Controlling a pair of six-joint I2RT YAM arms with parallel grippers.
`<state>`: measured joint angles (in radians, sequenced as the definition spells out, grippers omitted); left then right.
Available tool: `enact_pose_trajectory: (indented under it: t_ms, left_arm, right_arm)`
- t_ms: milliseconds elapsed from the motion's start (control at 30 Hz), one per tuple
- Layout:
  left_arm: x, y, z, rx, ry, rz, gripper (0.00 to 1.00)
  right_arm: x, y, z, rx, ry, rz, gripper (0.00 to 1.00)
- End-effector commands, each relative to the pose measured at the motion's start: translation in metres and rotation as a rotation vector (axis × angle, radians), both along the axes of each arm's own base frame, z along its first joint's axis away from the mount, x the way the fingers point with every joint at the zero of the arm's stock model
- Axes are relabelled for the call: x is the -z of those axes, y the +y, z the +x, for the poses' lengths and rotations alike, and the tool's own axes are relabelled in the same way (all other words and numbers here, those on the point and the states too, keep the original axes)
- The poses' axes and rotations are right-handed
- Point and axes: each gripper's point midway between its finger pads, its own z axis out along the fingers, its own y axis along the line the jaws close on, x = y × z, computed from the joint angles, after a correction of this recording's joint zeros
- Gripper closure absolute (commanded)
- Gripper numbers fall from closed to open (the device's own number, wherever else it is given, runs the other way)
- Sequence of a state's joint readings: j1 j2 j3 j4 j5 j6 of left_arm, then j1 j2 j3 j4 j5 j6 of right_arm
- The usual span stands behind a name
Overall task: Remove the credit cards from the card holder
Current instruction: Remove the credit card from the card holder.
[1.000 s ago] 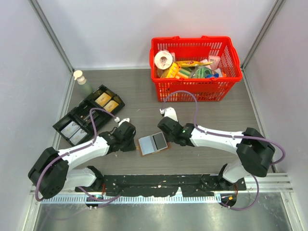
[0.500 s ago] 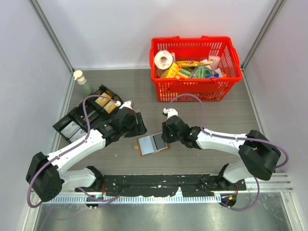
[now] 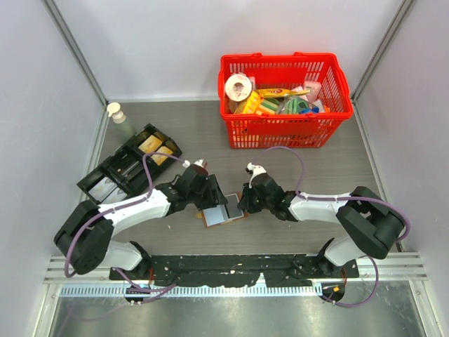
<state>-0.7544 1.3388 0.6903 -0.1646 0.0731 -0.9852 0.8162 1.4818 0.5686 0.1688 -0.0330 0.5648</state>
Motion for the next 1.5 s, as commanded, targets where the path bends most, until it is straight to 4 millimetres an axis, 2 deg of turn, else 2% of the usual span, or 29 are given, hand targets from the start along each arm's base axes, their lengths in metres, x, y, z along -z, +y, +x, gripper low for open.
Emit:
enact_pose_trajectory:
  t_ms: [0,133,200,267,367,500,967,1367,1467]
  left_arm:
    - [-0.007,-0.023,0.009,-0.022,-0.017,-0.111,0.48]
    - [0.010,-0.021,0.008,-0.045,0.017,-0.081,0.49]
    - [0.011,-0.022,0.011,-0.068,0.013,-0.097,0.50]
    - [0.018,-0.018,0.012,-0.098,0.023,-0.094,0.56]
    - [0.024,-0.011,0.012,-0.146,0.020,-0.096,0.74]
    - [0.027,-0.007,0.009,-0.167,0.016,-0.120,0.83]
    - [0.043,-0.017,0.001,-0.097,0.054,-0.122,0.85]
    - [0.045,-0.023,-0.005,-0.064,0.084,-0.138,0.82]
    - [0.043,-0.024,-0.004,-0.065,0.077,-0.146,0.85]
  right_arm:
    - [0.007,-0.003,-0.003,0.024,0.023,0.037,0.87]
    - [0.012,-0.007,-0.007,0.022,0.032,0.031,0.87]
    - [0.013,-0.007,-0.008,0.021,0.034,0.030,0.87]
    - [0.013,-0.007,-0.008,0.021,0.032,0.031,0.87]
    - [0.013,-0.007,-0.009,0.021,0.035,0.032,0.87]
    - [0.014,-0.008,-0.010,0.018,0.038,0.030,0.87]
    - [0.013,-0.008,-0.009,0.017,0.033,0.028,0.87]
    - [0.014,-0.006,-0.010,0.008,0.037,0.032,0.87]
    - [0.014,-0.006,-0.010,0.008,0.040,0.032,0.87]
